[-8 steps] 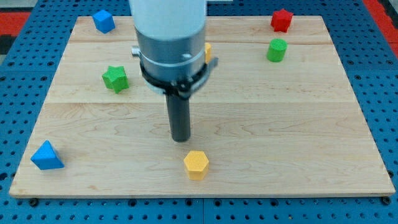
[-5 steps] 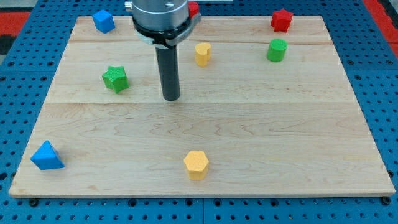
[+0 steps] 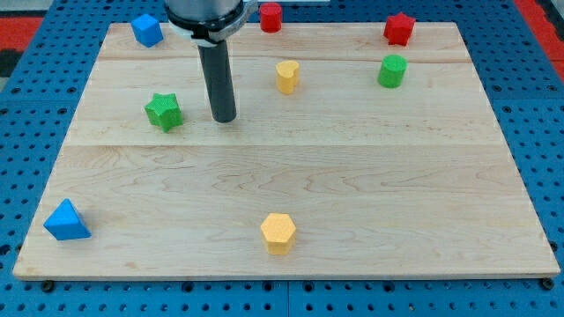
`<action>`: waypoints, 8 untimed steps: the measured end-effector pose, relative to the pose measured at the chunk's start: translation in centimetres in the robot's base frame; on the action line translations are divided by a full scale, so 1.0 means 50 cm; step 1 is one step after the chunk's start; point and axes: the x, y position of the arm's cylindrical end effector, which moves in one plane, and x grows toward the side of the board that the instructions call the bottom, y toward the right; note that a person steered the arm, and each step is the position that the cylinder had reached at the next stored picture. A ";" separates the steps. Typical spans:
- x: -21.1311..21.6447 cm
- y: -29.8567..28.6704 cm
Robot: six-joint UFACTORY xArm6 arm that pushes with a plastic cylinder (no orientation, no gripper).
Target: Push the yellow heart to the bottom right of the board
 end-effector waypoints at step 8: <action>-0.059 0.397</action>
